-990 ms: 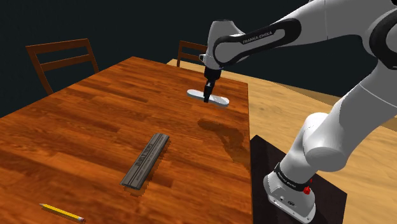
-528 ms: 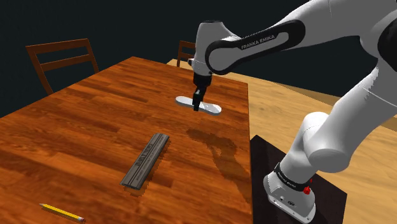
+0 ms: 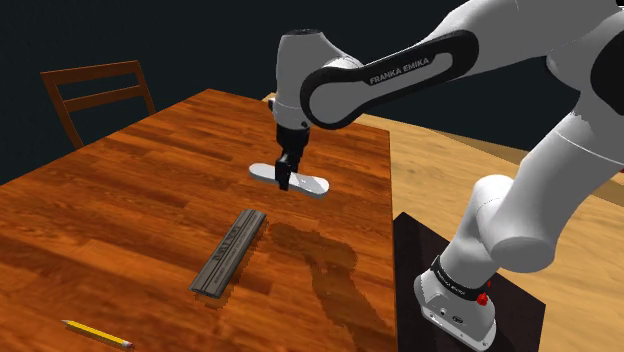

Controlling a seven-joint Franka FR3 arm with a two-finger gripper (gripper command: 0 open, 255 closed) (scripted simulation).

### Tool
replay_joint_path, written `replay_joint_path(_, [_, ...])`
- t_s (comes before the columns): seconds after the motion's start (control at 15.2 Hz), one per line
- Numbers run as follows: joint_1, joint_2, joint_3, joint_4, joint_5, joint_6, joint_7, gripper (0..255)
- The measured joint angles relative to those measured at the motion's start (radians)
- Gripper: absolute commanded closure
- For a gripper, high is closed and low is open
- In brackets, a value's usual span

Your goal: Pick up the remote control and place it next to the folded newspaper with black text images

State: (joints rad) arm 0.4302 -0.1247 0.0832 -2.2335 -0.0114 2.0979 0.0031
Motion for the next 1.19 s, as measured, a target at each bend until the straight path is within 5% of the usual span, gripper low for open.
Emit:
replay_joint_path(0.66, [0.107,0.168,0.123,0.186,-0.018,-0.024,0.239,255])
replay_joint_path(1.19, [0.212,0.362,0.19,0.436,-0.074,-0.092,0.427,255])
